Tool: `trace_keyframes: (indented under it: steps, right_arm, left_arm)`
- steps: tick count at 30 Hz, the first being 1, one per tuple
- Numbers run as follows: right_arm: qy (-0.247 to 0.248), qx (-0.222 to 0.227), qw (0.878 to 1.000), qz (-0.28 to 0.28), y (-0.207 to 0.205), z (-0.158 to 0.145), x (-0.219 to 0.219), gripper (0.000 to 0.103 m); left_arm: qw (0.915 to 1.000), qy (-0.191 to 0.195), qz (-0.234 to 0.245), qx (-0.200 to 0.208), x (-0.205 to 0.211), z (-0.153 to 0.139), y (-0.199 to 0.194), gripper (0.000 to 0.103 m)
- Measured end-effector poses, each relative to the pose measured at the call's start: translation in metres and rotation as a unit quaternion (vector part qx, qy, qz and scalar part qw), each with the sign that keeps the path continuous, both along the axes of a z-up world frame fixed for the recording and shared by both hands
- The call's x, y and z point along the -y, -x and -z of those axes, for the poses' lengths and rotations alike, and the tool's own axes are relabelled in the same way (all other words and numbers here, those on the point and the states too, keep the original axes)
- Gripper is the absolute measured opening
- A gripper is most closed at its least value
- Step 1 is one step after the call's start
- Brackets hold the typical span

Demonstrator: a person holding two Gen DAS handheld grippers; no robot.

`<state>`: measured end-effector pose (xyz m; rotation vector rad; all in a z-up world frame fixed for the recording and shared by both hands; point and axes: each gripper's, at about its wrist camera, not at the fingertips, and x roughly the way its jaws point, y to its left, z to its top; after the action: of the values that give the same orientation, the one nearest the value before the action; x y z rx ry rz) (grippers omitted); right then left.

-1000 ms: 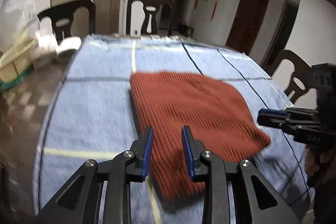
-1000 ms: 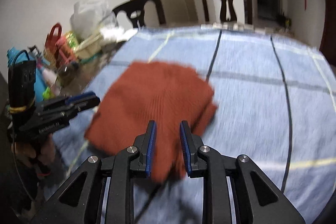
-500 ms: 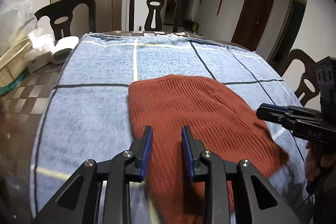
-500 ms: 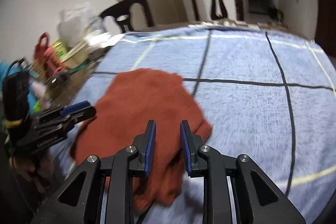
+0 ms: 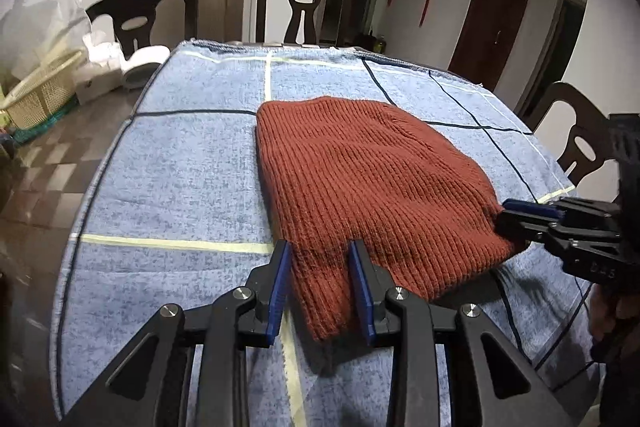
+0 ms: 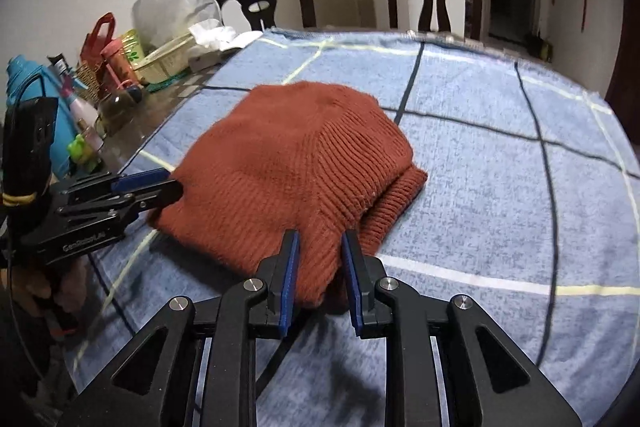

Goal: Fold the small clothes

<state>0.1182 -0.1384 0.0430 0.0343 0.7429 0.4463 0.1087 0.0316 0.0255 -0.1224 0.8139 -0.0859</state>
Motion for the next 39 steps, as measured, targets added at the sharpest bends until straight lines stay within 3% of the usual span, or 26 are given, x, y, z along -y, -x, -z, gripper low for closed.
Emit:
trace_keyframes:
  steps: [11, 22, 26, 39]
  right_arm:
    - [0.036, 0.027, 0.999, 0.012, 0.03, -0.003, -0.002, 0.025]
    - [0.064, 0.005, 0.997, 0.032, 0.038, 0.028, 0.003, 0.025]
    - [0.081, -0.008, 0.996, 0.035, 0.035, 0.041, 0.002, 0.025]
    - [0.081, -0.005, 0.996, 0.035, 0.037, 0.043, 0.004, 0.027]
  left_arm:
    - [0.9995, -0.026, -0.014, 0.009, 0.003, -0.007, 0.03, 0.034]
    - [0.9977, -0.058, -0.029, -0.022, -0.007, 0.018, 0.043, 0.035]
    - [0.9978, -0.051, -0.031, -0.028, -0.01, 0.023, 0.042, 0.036]
    - [0.9975, -0.053, -0.033, -0.034, -0.009, 0.024, 0.042, 0.042]
